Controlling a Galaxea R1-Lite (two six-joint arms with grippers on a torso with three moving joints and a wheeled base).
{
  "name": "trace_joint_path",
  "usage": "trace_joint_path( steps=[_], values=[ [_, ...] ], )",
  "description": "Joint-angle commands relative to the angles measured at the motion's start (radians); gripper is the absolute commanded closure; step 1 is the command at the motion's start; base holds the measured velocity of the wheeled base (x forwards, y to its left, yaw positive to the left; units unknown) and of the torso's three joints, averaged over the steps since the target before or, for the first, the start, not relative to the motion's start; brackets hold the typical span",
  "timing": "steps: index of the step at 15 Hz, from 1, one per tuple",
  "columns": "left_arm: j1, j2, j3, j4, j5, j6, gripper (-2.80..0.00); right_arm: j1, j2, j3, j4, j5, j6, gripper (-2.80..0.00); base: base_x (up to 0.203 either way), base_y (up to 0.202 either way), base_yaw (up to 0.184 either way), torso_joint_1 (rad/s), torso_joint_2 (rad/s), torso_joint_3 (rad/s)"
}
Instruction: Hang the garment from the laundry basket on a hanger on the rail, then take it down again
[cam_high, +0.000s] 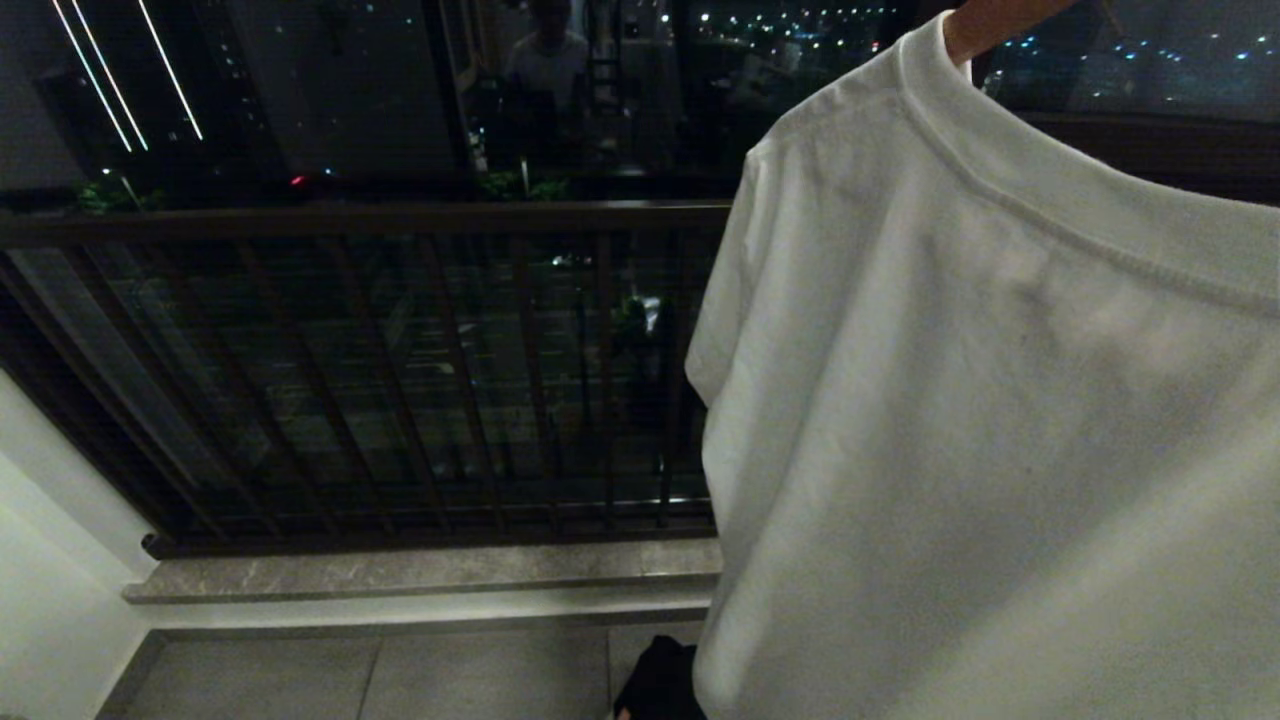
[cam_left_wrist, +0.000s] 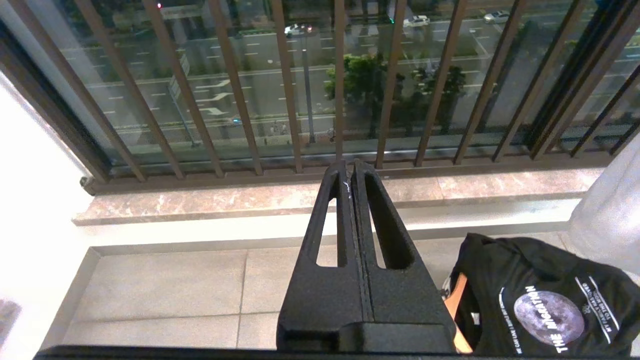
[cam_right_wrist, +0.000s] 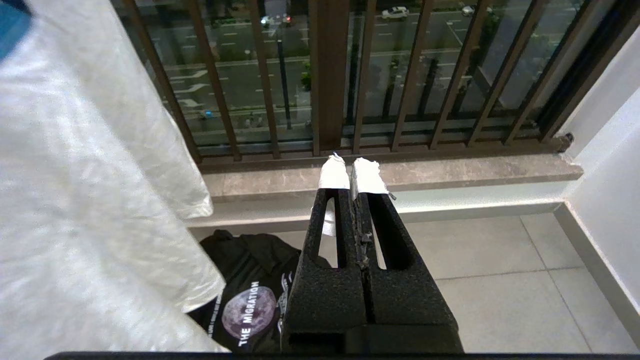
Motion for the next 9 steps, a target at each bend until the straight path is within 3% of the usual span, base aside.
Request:
trace_joint_path(
  steps=[1, 9],
  values=[
    [-0.001, -0.001, 0.002, -0.001, 0.000, 0.000, 0.00, 0.000, 0.001, 0.000, 0.000, 0.000, 0.000, 0.00, 0.000, 0.000, 0.000, -0.124, 0.32, 0.173],
    [-0.001, -0.001, 0.002, -0.001, 0.000, 0.000, 0.00, 0.000, 0.001, 0.000, 0.000, 0.000, 0.000, 0.00, 0.000, 0.000, 0.000, -0.134, 0.32, 0.185]
  ],
)
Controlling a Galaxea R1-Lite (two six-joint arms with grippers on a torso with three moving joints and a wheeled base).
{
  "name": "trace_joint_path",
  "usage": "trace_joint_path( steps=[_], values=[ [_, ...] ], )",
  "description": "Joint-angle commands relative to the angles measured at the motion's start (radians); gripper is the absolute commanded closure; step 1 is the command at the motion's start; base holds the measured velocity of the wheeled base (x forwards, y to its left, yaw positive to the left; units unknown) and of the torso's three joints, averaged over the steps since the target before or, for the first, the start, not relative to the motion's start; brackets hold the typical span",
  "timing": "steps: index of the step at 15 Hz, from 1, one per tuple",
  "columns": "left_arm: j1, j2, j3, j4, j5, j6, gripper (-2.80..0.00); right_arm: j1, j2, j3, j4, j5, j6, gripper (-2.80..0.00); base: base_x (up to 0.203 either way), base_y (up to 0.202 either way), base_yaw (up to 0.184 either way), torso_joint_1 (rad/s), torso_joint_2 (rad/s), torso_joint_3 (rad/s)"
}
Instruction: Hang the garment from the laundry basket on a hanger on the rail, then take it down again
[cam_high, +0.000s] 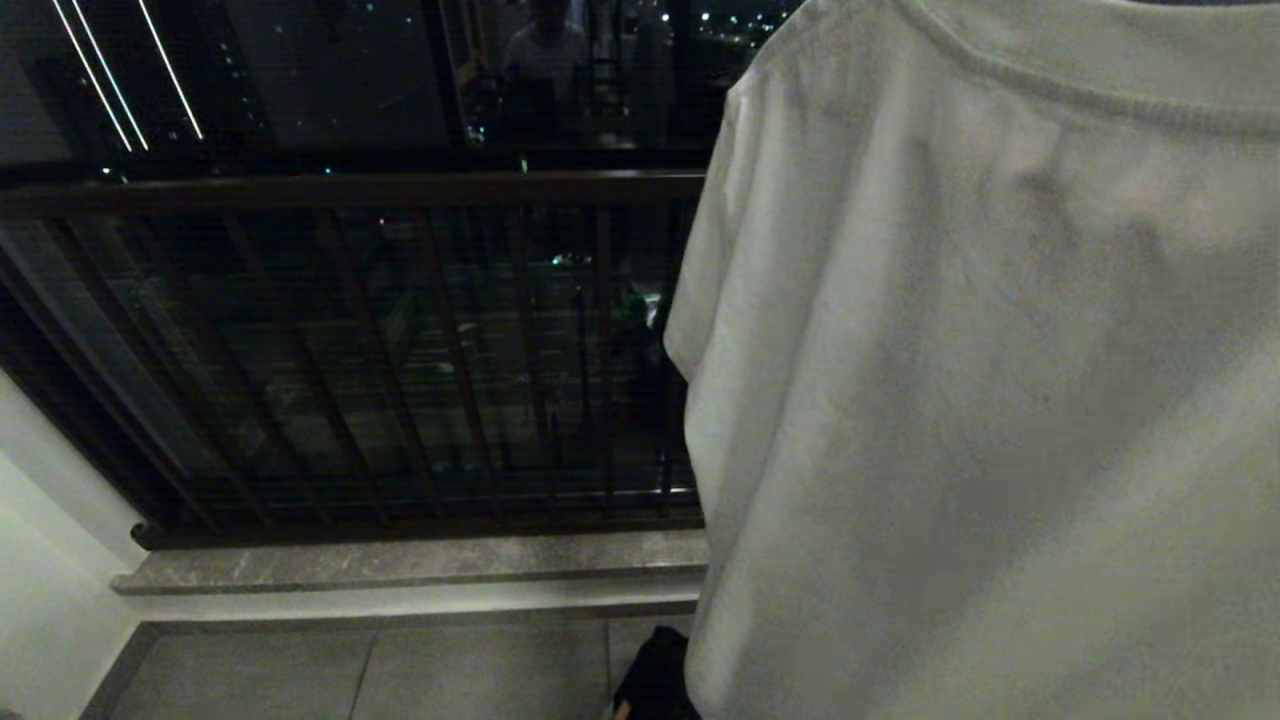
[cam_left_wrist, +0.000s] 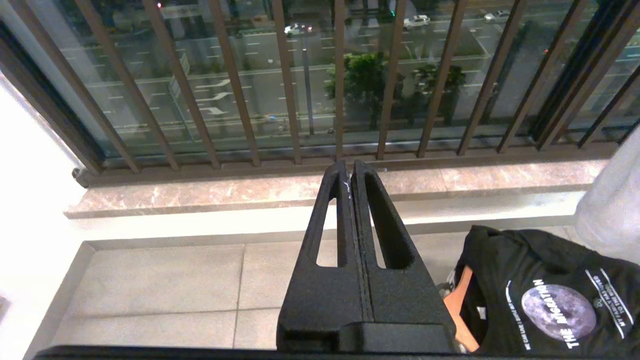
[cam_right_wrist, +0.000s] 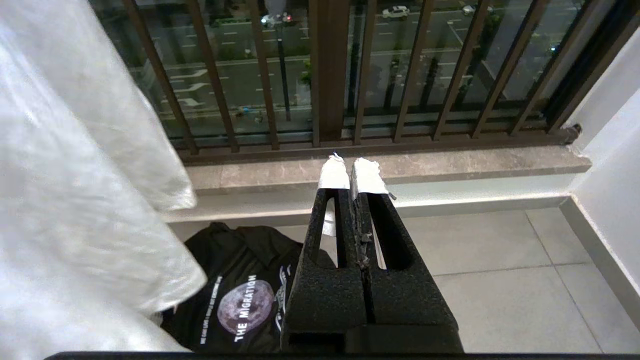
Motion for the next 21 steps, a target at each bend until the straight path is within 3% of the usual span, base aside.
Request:
trace_joint_path(
  steps=[1, 8, 21],
  values=[
    [0.000, -0.001, 0.002, 0.000, 0.000, 0.000, 0.00, 0.000, 0.001, 0.000, 0.000, 0.000, 0.000, 0.00, 0.000, 0.000, 0.000, -0.145, 0.35, 0.205],
    [0.000, -0.001, 0.002, 0.001, 0.000, 0.000, 0.00, 0.000, 0.001, 0.000, 0.000, 0.000, 0.000, 0.00, 0.000, 0.000, 0.000, -0.151, 0.39, 0.232],
    [0.000, -0.001, 0.002, 0.001, 0.000, 0.000, 0.00, 0.000, 0.001, 0.000, 0.000, 0.000, 0.000, 0.00, 0.000, 0.000, 0.000, -0.175, 0.53, 0.350]
  ],
)
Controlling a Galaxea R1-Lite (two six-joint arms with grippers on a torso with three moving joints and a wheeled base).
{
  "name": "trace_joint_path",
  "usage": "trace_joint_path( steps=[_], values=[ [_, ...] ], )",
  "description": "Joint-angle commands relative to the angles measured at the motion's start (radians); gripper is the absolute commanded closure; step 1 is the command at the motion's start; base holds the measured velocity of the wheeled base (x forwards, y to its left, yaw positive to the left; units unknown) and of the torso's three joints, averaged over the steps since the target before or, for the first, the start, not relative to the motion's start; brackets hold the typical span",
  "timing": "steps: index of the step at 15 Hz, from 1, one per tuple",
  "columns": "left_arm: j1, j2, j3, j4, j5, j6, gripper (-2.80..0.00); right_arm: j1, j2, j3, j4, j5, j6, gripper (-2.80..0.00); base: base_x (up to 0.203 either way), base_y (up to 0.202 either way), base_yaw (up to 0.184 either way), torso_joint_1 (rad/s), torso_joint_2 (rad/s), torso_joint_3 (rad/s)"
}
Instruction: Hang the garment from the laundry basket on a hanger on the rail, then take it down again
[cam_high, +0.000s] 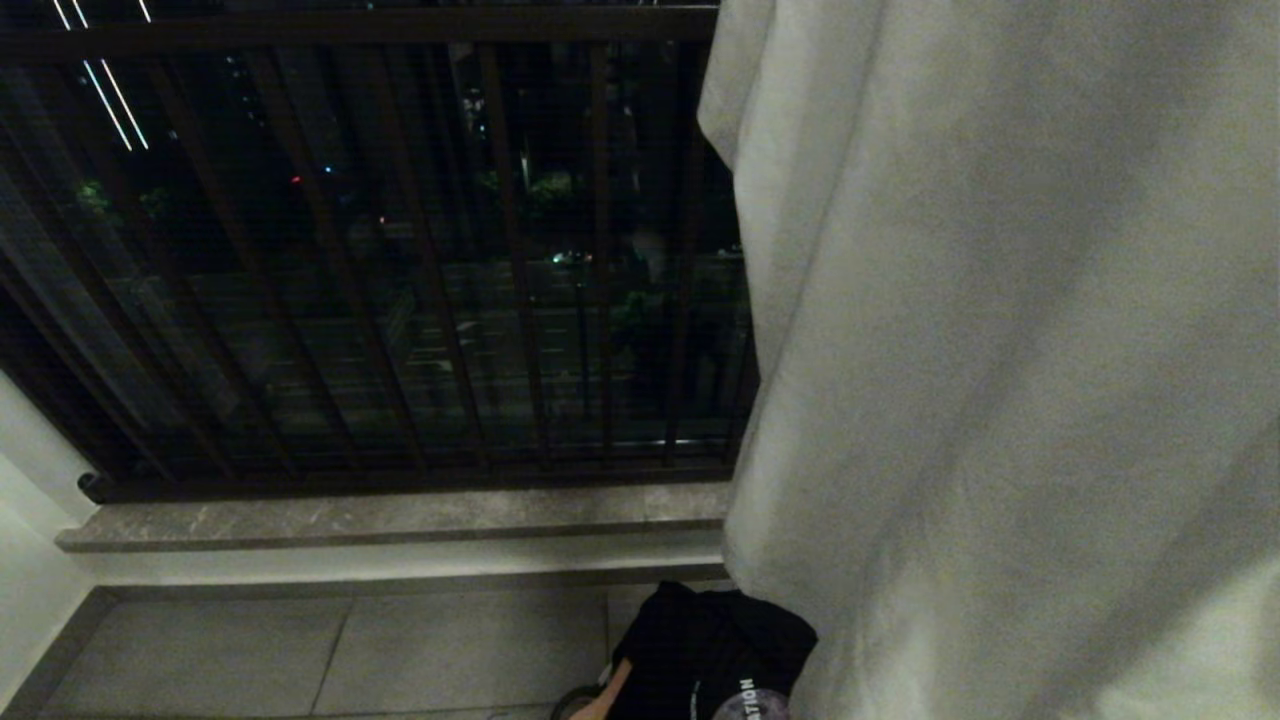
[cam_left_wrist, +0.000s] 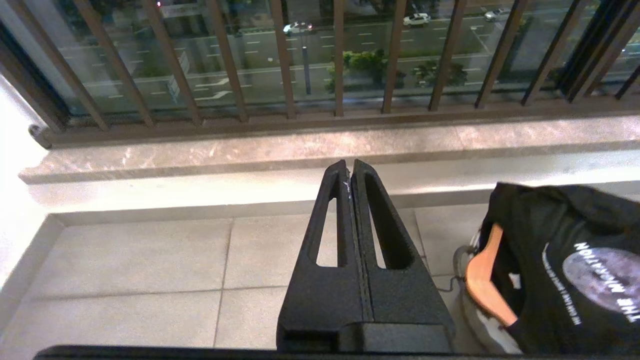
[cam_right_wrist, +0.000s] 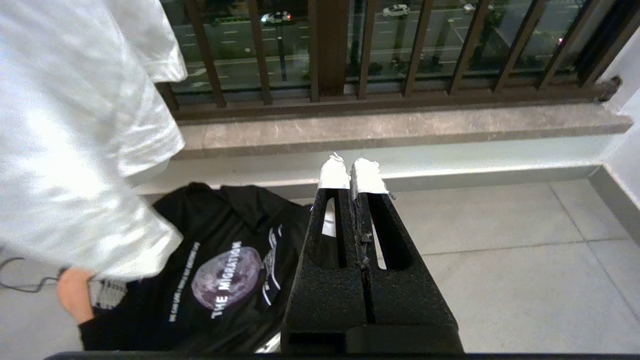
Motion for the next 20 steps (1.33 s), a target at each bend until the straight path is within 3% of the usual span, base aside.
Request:
trace_joint_path(
  steps=[1, 15, 20],
  values=[
    [0.000, -0.001, 0.002, -0.002, 0.000, 0.000, 0.00, 0.000, 0.001, 0.000, 0.000, 0.000, 0.000, 0.00, 0.000, 0.000, 0.000, -0.121, 0.48, 0.349],
    [0.000, -0.001, 0.002, -0.002, 0.000, 0.000, 0.00, 0.000, 0.001, 0.000, 0.000, 0.000, 0.000, 0.00, 0.000, 0.000, 0.000, -0.035, 0.44, 0.408],
    [0.000, -0.001, 0.002, -0.001, 0.000, 0.000, 0.00, 0.000, 0.001, 0.000, 0.000, 0.000, 0.000, 0.00, 0.000, 0.000, 0.000, -0.001, 0.01, 0.026]
  ],
)
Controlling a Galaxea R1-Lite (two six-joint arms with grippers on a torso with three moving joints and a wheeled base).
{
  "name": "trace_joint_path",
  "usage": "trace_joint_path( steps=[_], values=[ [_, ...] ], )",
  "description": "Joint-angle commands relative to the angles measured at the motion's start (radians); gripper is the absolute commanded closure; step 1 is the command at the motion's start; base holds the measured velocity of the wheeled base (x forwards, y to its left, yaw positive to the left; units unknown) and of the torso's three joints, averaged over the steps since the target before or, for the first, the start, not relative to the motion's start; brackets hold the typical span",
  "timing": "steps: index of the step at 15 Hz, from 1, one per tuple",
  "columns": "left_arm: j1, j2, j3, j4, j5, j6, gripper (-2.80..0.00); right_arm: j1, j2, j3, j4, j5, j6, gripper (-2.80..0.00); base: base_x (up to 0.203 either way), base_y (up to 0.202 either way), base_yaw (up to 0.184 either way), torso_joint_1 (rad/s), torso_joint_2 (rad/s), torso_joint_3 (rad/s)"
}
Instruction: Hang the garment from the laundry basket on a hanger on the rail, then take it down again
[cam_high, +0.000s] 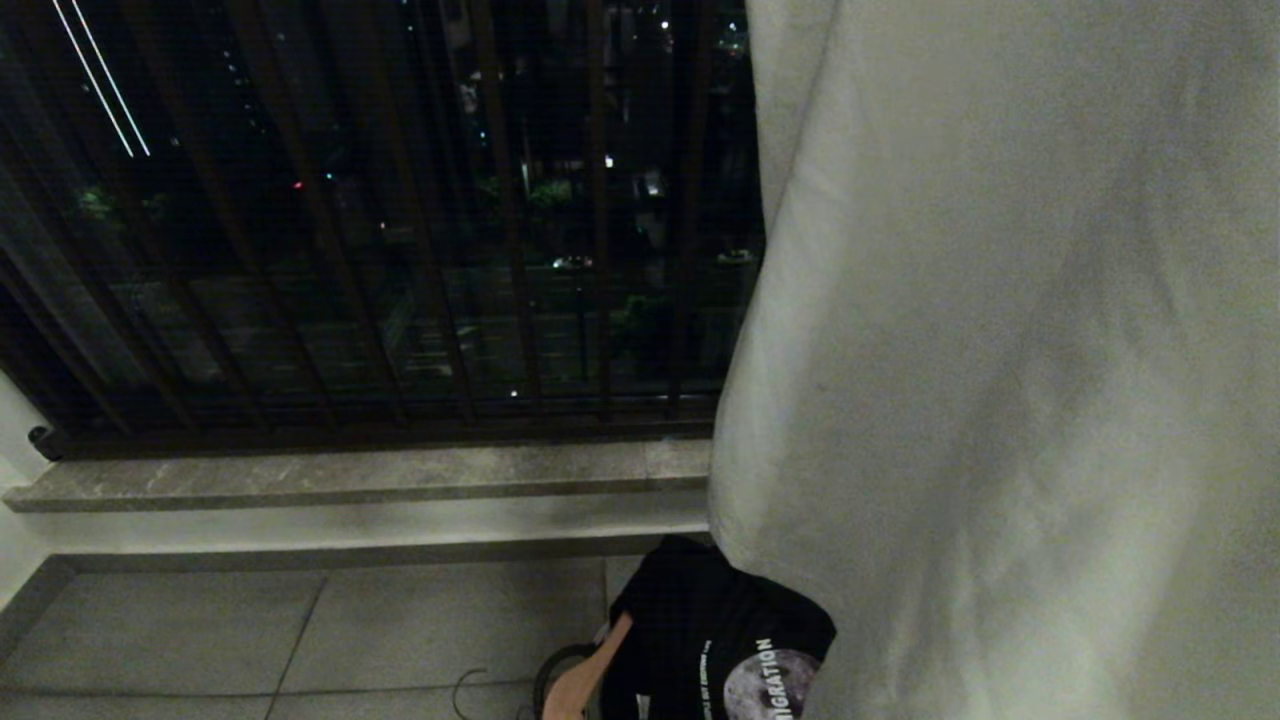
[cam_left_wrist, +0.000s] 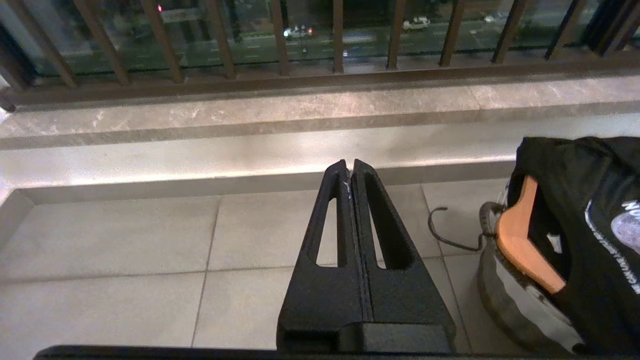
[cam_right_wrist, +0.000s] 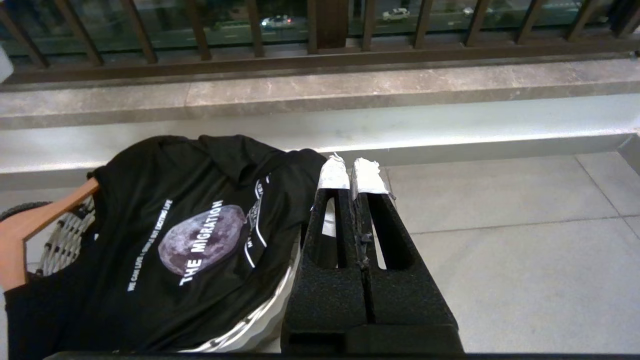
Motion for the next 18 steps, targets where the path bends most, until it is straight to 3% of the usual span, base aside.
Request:
trace_joint_path(
  steps=[1, 18],
  values=[
    [0.000, -0.001, 0.002, 0.001, 0.000, 0.000, 0.00, 0.000, 0.001, 0.001, 0.002, 0.000, 0.000, 0.00, 0.000, 0.000, 0.000, 0.059, 0.17, 0.186],
    [0.001, -0.001, 0.002, 0.001, 0.000, 0.000, 0.00, 0.000, 0.000, 0.001, 0.002, 0.000, 0.000, 0.00, 0.000, 0.000, 0.000, 0.005, 0.01, 0.013]
  ],
)
